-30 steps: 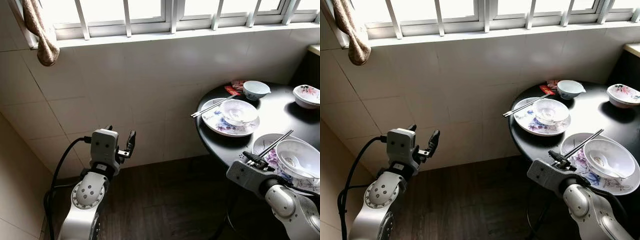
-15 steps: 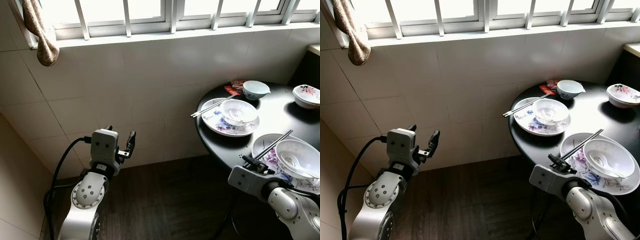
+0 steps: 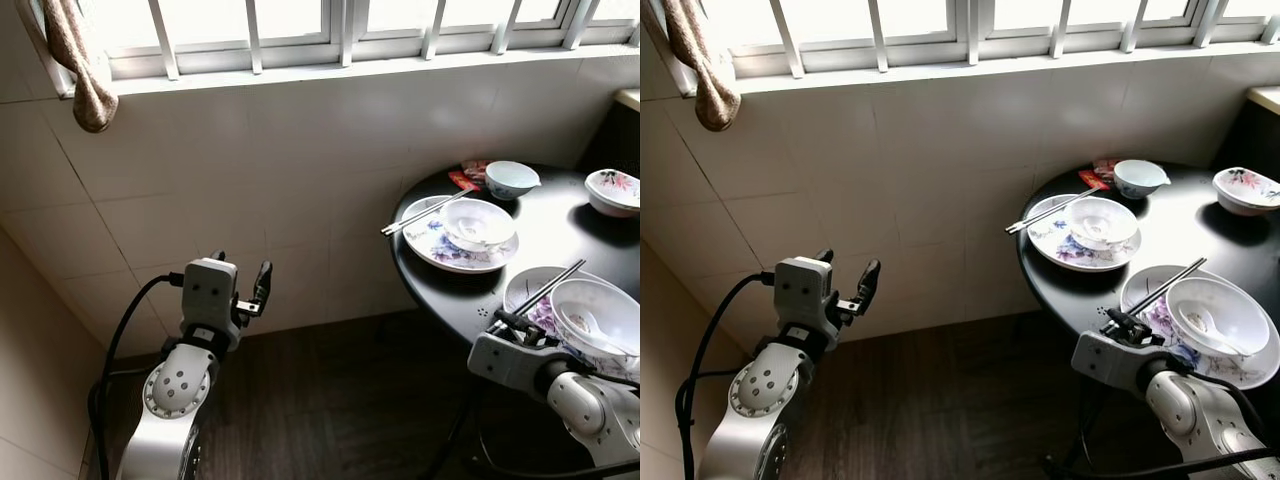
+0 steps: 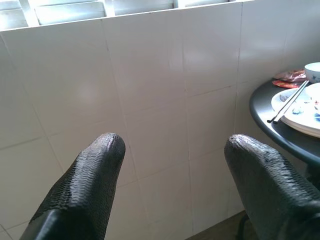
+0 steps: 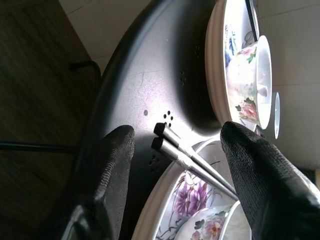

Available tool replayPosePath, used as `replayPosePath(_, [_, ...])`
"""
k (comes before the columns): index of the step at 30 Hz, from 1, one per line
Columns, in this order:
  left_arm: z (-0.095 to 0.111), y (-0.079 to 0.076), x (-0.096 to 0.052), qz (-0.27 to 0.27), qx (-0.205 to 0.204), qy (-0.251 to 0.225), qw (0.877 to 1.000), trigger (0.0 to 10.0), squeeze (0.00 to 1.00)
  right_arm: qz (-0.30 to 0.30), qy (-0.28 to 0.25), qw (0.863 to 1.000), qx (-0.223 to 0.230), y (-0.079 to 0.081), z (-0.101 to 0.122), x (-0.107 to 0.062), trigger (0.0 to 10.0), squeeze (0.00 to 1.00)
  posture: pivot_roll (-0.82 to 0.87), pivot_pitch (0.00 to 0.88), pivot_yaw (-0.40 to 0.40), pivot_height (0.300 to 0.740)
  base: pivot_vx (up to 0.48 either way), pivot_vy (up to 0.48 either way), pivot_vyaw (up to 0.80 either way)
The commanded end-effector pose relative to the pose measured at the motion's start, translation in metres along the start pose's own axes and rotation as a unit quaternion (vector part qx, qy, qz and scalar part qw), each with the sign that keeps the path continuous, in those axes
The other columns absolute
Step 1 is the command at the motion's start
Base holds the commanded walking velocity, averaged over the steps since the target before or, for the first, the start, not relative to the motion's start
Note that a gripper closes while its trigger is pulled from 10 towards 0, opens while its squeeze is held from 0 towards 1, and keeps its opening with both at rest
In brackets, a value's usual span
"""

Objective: Kitchen organization

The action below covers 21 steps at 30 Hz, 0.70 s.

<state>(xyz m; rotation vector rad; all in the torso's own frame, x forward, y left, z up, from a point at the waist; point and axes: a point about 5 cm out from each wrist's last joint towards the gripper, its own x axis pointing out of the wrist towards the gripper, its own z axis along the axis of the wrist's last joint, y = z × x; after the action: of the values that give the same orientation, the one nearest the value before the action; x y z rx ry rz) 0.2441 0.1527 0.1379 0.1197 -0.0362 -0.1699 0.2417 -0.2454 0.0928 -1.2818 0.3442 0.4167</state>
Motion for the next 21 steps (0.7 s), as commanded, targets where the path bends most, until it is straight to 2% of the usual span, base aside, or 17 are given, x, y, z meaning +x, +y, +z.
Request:
replayPosePath(1, [-0.001,-0.001,0.0,-0.002,-0.002,0.004,1.0,10.0,0.0,-0.004,-0.006,1.0,-0.014,-0.004,0.0,0.003,10.0,0.0,0.05,0.0,-0.017,0.74,0.0,0.0,0.0])
replayPosePath(21, [0.001,0.0,0.0,-0.003,0.001,0.003,1.0,10.0,0.0,0.006,-0.029,0.999,-0.027,0.002,0.002,0.015,10.0,0.0,0.06,0.0,-0.02,0.74,0.0,0.0,0.0])
